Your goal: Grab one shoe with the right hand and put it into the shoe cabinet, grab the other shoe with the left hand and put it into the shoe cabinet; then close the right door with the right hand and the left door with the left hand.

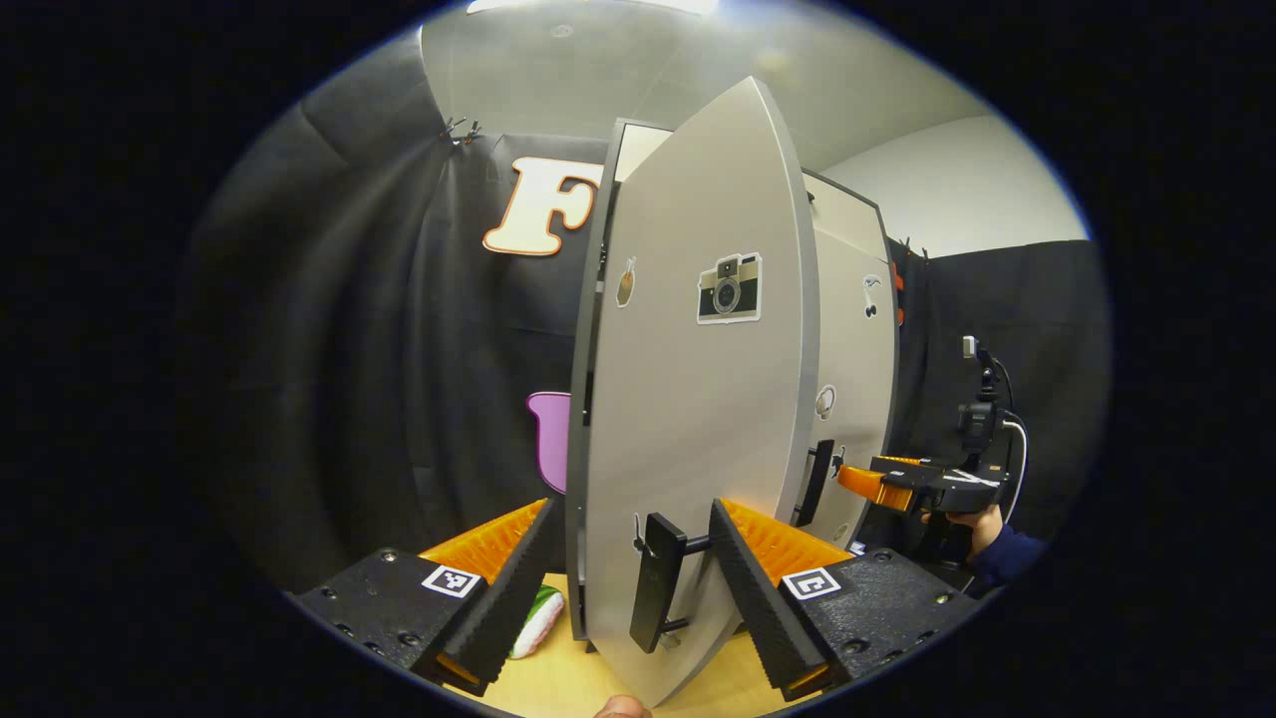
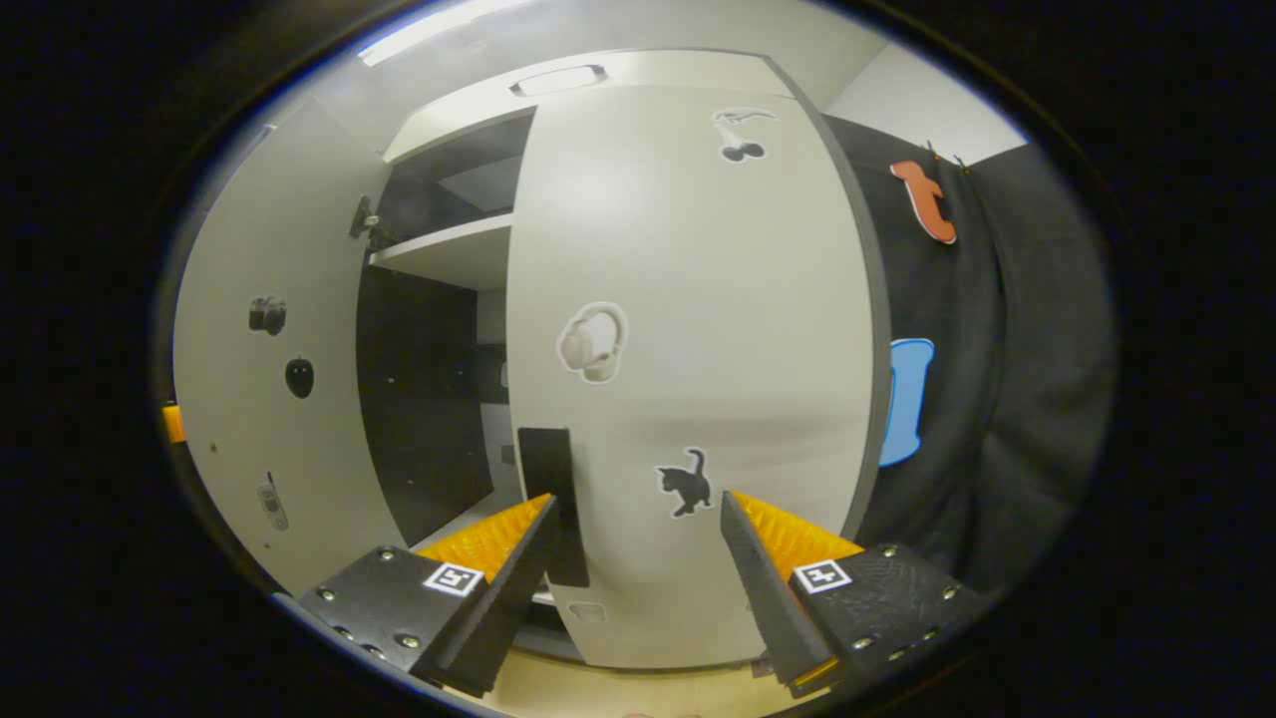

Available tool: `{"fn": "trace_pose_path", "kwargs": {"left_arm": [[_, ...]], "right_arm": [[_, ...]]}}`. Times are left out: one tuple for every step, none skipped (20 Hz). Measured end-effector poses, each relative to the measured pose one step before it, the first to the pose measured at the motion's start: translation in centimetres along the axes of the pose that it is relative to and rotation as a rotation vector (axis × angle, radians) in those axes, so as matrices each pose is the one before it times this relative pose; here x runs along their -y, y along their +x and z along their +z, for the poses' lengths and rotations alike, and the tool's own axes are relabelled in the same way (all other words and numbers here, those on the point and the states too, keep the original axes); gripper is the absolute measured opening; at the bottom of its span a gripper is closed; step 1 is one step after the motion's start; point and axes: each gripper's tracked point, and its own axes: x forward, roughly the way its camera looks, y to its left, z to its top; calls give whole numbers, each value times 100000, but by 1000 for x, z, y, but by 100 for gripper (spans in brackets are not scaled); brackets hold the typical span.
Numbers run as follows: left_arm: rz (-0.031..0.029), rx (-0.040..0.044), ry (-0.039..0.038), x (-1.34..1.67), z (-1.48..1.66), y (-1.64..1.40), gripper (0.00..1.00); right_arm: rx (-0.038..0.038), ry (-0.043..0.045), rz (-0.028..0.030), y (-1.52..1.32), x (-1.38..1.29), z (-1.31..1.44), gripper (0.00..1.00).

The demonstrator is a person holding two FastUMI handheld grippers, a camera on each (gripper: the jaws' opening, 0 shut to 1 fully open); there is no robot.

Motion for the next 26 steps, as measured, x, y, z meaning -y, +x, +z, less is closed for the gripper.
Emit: {"fn": "trace_pose_path", "kwargs": {"left_arm": [[-876,-22,-357,4,-147,196,95],[-602,567,-524,326,112,169,95],[-652,-408,-52,427,-54,169,95],[-730,238,18,726,-45,259,95],[-889,-250,-25,412,-41,300,95],[-1117,-3,-151,398,-130,267,95],[-1636,-237,-172,568,-84,271,95],[-1944,-514,-335,727,-276,420,94],[-2174,-556,-232,778,-236,434,89],[-1956,-360,-172,698,-222,552,94],[-1705,-148,207,714,-132,619,95],[-1129,285,518,501,29,825,95],[-1018,-158,769,622,-65,742,95],[-1053,6,584,651,-166,847,95],[-912,267,591,536,-40,852,100],[-98,557,217,310,86,886,94],[-140,430,36,123,126,881,95],[-544,-560,-493,504,-401,1015,95],[-297,-524,-115,337,-259,775,99],[2,-364,170,274,-187,781,99],[630,-397,713,87,-148,695,99],[619,-230,527,102,-42,807,99],[597,-89,130,0,-105,588,99],[406,-257,-172,-81,-167,451,97],[210,-296,-375,4,-154,450,95],[109,51,-267,51,-121,275,94]], "right_arm": [[-241,734,-1397,-348,752,-114,98],[-335,599,-1543,-416,860,-91,98],[-414,624,-1351,-381,767,-136,98],[-400,816,-1182,-328,730,-77,98],[-382,886,-1068,-349,624,-84,98],[-168,926,-974,-329,580,-12,98],[-77,836,-893,-380,553,-7,98],[50,650,-1041,-323,561,26,98],[7,350,-871,-412,471,-15,98],[17,111,-1040,-373,630,80,98],[92,-114,-1023,-277,540,-6,98],[112,-329,-1384,-375,716,47,97],[118,-306,-1446,-503,846,29,98],[140,-126,-1587,-496,929,33,98],[121,103,-1865,-406,873,56,97],[67,275,-1944,-434,1008,-7,98],[-25,402,-2073,-406,1116,4,98],[-138,499,-2134,-321,1107,7,98],[-62,637,-2055,-446,1082,-62,97],[-1,698,-2166,-544,1143,-74,98],[-13,762,-2027,-334,1095,-82,98],[-164,868,-1909,-302,1029,-45,98],[-132,936,-1735,-333,1033,-25,98],[-136,900,-1664,-221,886,-47,98],[-43,827,-1615,-243,821,-64,98],[67,817,-1490,-201,805,25,98]]}}
